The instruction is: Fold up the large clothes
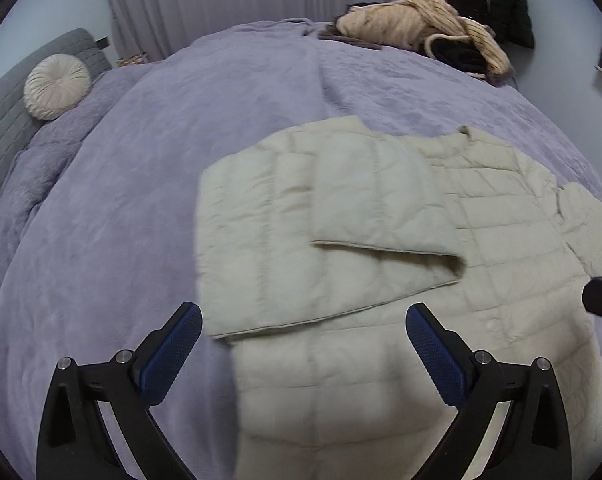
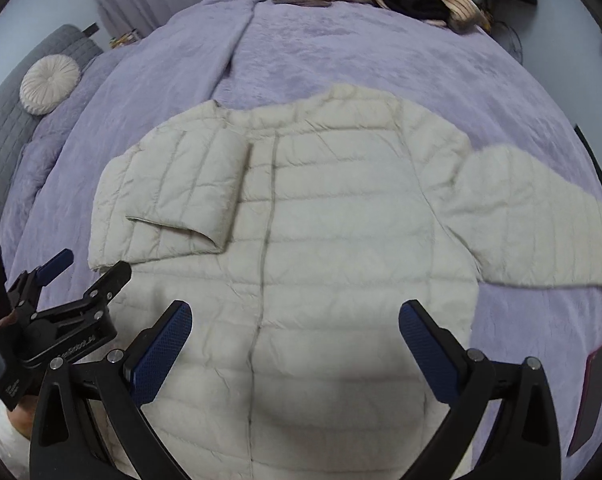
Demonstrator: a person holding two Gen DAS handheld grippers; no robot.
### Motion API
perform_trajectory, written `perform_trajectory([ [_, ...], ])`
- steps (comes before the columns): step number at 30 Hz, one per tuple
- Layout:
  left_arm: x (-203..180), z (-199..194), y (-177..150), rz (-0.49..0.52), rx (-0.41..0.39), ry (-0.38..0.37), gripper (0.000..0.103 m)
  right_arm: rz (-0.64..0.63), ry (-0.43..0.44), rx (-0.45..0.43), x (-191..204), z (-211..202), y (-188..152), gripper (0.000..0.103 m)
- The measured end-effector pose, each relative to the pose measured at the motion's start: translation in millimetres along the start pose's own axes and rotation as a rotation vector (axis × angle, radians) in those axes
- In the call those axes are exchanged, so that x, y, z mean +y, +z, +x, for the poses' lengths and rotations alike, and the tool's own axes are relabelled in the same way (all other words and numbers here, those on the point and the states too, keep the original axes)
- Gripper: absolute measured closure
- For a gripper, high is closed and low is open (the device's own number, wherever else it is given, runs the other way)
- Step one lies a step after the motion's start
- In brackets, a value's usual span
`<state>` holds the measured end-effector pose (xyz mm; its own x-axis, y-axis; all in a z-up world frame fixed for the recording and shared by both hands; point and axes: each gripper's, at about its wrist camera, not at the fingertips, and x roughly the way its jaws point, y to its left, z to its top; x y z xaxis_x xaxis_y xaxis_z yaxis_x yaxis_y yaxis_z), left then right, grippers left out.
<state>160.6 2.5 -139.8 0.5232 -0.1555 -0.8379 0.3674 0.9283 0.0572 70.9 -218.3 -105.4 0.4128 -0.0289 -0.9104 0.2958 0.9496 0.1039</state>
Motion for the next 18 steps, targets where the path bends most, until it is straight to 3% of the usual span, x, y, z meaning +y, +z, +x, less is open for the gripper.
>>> perform_trajectory([
  [4, 34.7, 25.3, -15.8, -0.022, 0.096, 0.137, 0.001, -0.239, -0.049, -0.04, 69.5, 25.3, 26.1, 0.0],
  [8, 44.6, 45.7, -31.1, -0.026, 0.162, 0.165, 0.001, -0.436, -0.148, -0.08, 124.0, 61.5, 37.2, 0.002],
  [12, 44.8, 62.3, -24.6, -0.043, 0.154, 0.175, 0.001, -0.5, -0.245, -0.066, 142.9, 101.8, 46.0, 0.011],
  [13, 45.7, 66.0, -20.2, -0.055, 0.146, 0.183, 0.001, -0.506, -0.268, -0.055, 144.1, 111.0, 48.6, 0.018],
  [15, 51.9, 70.9, -14.4, -0.084, 0.135, 0.2, 0.001, -0.492, -0.277, -0.043, 141.6, 122.7, 54.8, 0.056],
  [16, 55.3, 74.2, -11.3, -0.099, 0.136, 0.205, 0.001, -0.466, -0.269, -0.039, 137.4, 124.3, 59.4, 0.087],
  [18, 62.8, 78.2, -8.5, -0.122, 0.133, 0.221, 0.001, -0.372, -0.201, -0.066, 125.2, 112.7, 67.0, 0.092],
])
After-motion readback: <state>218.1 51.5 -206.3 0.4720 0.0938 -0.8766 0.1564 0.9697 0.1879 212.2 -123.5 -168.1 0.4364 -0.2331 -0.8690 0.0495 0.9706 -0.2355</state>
